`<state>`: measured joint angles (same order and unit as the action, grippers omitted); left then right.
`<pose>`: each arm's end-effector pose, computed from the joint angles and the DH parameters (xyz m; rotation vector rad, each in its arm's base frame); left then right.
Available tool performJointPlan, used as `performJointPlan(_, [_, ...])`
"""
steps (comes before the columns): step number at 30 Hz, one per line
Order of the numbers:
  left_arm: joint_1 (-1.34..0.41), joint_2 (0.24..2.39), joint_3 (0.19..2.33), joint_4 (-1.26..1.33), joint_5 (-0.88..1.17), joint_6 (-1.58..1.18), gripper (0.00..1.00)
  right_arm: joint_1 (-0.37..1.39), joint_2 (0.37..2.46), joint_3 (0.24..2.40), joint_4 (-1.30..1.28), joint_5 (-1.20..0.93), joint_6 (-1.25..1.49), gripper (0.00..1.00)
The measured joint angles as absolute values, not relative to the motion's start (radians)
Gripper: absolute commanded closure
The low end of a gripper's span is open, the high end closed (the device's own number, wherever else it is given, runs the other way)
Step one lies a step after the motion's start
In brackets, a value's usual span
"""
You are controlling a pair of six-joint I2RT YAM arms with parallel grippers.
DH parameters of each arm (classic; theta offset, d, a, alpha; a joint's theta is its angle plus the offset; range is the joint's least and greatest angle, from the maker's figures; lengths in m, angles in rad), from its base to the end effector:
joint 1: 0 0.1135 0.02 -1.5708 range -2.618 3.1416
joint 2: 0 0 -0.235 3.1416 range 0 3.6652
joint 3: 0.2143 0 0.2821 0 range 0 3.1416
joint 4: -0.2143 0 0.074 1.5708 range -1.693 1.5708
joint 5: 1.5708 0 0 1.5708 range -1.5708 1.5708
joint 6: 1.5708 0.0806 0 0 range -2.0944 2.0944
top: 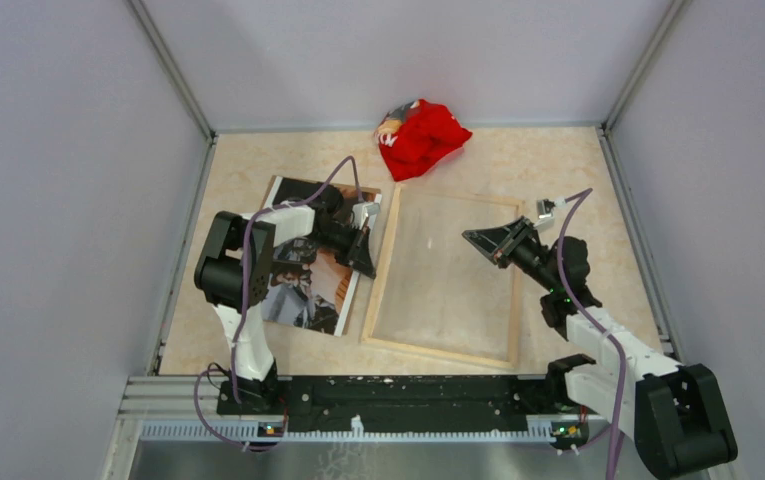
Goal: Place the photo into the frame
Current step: Place the photo frame item in the photo frame.
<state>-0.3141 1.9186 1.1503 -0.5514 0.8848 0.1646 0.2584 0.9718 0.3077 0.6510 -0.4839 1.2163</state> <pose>0.3336 -0.1740 0.0649 0.7910 2.5656 -1.2913 0.2678 0.1096 0.1830 0.4297 1.7556 1.4861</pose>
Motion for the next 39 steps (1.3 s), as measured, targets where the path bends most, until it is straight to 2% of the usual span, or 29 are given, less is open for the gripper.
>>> performJointPlan(16, [-0.314, 1.919, 1.150, -0.552, 0.881, 0.168, 1.00, 0.258, 0.982, 0.261, 0.678, -0.493, 1.218, 1.00])
performJointPlan(39, [-0.314, 1.919, 1.150, -0.552, 0.870, 0.178, 1.00, 0.183, 0.879, 0.176, 0.464, -0.477, 1.080, 1.00])
